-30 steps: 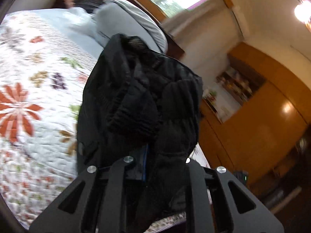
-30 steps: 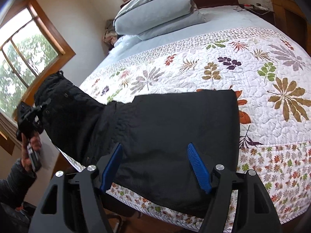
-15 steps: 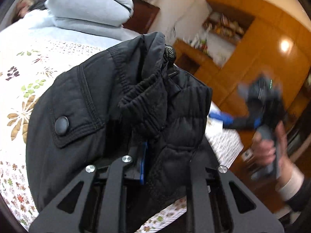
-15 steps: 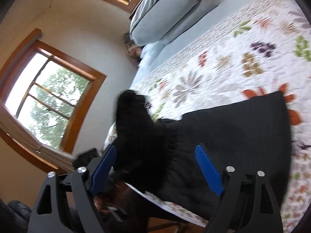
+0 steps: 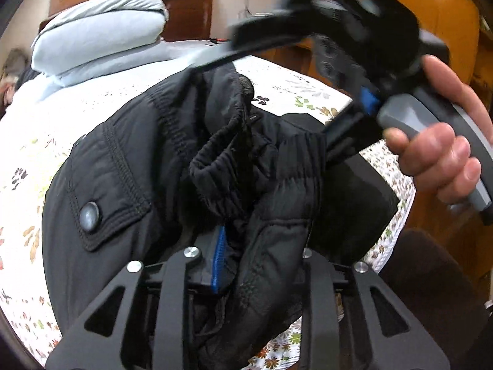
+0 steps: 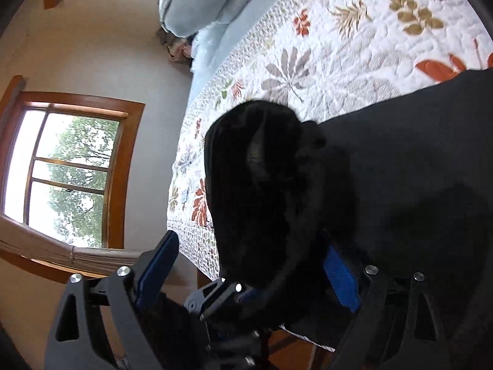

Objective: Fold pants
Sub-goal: 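Fold the held end over onto the pants with the left gripper while the right gripper holds, then release the pants with the left gripper and pull back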

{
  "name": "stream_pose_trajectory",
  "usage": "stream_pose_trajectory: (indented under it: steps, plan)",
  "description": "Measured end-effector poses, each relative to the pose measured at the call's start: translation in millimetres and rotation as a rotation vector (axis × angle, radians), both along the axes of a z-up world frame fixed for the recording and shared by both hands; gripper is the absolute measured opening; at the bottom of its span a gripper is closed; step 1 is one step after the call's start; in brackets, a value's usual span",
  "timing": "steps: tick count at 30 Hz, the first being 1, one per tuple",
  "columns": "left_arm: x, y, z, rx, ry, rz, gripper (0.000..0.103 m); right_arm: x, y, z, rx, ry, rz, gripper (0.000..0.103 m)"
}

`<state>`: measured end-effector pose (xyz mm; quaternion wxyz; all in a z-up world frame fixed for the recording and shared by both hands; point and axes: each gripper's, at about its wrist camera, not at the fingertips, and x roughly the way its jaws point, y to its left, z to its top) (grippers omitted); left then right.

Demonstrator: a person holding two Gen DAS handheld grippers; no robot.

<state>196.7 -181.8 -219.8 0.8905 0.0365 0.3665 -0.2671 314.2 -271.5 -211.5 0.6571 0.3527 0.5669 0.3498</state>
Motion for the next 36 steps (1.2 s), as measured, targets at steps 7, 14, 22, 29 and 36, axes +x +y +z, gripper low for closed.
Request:
stream_pose_trajectory:
  steps: [7, 14, 22, 29, 36]
  plan:
    - [-5.1, 23.0, 18.7, -0.088, 0.076, -0.029, 0.047, -1.0, -6.7, -17.0, 0.009, 0.025, -0.027, 0.035]
    - [-20.1, 101.1, 44.8, -0.28, 0.123, 0.1, 0.073, -7.9, -16.5, -10.5, 0.064, -0.026, -0.01, 0.022]
    - [0.4, 179.2, 32.5, -0.223, 0.161, 0.441, 0.083, -15.6, -48.1, 15.6, 0.119, -0.082, -0.036, 0.018]
    - [20.9, 151.8, 25.7, -0.2, 0.174, 0.412, 0.083, -20.4, -116.2, 28.6, 0.06, -0.099, -0.163, 0.018]
    - [43.2, 87.7, 21.2, -0.038, 0.154, 0.341, 0.083, -18.7, -164.9, -11.6, 0.019, -0.024, -0.257, 0.018]
